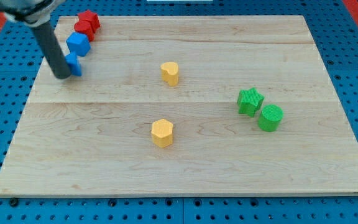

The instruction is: Move the yellow heart to the top left of the yellow hexagon

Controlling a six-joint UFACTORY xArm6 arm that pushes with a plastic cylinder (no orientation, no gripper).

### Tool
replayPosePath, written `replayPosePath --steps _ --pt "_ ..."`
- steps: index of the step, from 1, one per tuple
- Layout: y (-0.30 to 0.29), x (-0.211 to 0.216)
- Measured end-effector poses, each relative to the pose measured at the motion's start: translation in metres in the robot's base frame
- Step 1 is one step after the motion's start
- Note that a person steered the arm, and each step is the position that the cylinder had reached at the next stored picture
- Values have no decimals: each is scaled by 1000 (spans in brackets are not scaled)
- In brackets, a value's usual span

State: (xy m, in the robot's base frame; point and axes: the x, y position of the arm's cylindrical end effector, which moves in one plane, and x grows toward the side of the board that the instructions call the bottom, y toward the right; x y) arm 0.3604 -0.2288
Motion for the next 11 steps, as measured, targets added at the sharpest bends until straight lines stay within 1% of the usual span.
replayPosePath --steps 1,2,3,4,5,6,7,8,9,10,11 --pt "24 -21" --pt "108 -18" --pt "158 -92" --pt "234 -38" --pt "238 96" --pt "242 94" --pt "230 18" --pt "199 6" --pt "161 47" --pt "148 15" --pt "140 49"
